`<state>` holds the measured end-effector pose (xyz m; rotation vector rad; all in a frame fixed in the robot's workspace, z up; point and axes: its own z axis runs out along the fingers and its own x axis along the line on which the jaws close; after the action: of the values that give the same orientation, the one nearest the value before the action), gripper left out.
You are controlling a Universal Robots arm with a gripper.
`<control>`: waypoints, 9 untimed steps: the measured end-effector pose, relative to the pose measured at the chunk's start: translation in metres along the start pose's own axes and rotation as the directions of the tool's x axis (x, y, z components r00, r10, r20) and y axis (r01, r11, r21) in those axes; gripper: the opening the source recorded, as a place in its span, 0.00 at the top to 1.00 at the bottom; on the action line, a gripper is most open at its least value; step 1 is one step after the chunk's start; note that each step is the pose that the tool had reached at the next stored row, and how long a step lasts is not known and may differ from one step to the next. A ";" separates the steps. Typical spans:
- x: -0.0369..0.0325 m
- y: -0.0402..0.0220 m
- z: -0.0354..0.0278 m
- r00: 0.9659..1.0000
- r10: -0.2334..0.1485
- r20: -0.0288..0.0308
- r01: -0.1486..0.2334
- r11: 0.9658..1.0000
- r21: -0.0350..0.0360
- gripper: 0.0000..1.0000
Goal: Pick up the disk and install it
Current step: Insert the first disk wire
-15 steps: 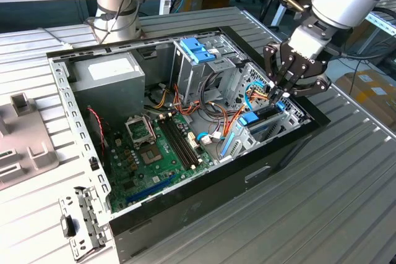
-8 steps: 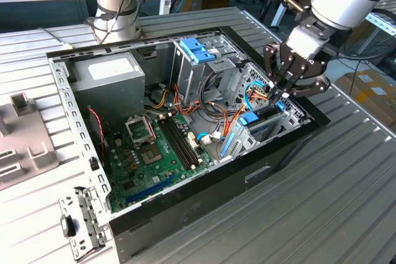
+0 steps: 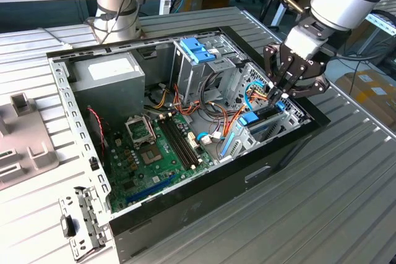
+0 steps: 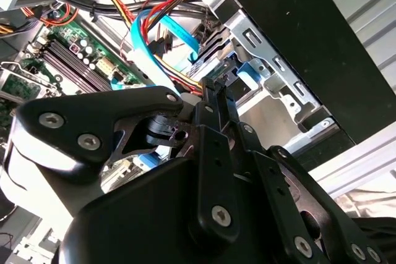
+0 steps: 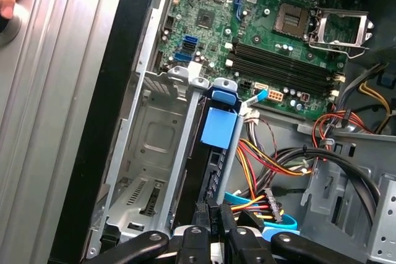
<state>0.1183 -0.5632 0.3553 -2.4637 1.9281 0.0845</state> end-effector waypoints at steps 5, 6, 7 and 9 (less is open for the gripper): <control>0.0000 0.0000 0.0011 1.000 0.021 0.001 -0.021 1.000 0.001 0.82; 0.0001 0.0000 0.0015 0.999 0.034 0.001 -0.034 0.999 0.002 0.82; 0.0001 0.0000 0.0018 0.999 0.048 0.001 -0.048 0.999 0.002 0.82; 0.0001 0.0000 0.0021 0.998 0.061 0.001 -0.061 0.998 0.003 0.82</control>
<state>0.1182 -0.5633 0.3531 -2.4019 2.0021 0.0838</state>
